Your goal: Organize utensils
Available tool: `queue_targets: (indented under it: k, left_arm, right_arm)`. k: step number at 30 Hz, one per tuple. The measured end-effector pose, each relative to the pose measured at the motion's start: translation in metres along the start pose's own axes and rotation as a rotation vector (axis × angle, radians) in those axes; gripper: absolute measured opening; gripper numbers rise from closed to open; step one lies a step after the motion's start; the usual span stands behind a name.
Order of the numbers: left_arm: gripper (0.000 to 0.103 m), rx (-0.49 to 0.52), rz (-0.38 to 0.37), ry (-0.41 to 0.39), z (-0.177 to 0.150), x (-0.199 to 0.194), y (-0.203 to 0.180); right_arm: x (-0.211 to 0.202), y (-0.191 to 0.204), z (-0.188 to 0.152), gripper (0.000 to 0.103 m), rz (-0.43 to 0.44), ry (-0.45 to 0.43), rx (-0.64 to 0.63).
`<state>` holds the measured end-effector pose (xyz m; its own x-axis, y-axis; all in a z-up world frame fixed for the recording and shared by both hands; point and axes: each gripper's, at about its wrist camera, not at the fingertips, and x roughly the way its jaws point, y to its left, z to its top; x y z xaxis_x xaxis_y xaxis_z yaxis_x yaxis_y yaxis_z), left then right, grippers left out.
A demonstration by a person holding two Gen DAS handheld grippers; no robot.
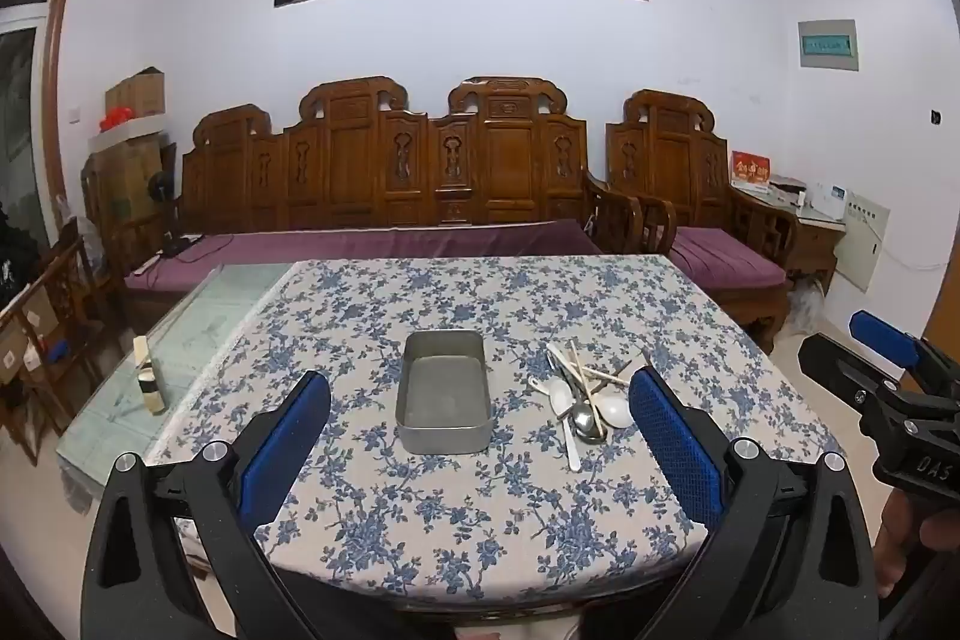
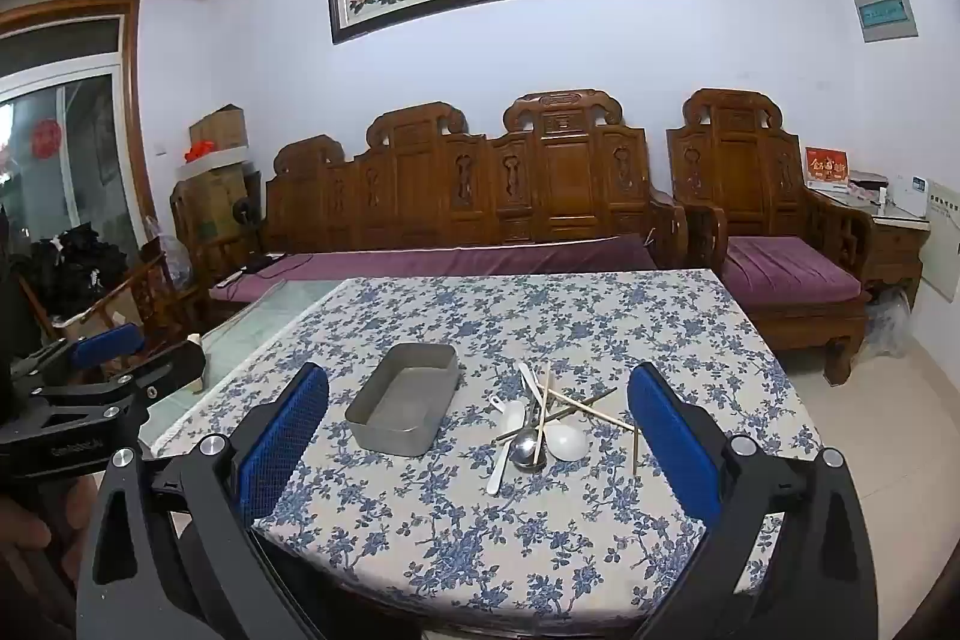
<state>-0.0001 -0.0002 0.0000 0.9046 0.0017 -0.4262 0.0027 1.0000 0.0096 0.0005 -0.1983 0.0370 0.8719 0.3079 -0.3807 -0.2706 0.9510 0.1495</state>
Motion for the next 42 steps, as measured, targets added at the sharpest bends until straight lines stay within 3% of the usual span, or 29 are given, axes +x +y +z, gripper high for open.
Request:
queue_targets:
  k: [42]
  left_arm:
    - [0.097, 0.016, 0.000, -0.013, 0.004, -0.008, -0.004]
  right_arm:
    - [-0.004, 0.007, 0.004, 0.100, 0.006, -0.003, 0.002]
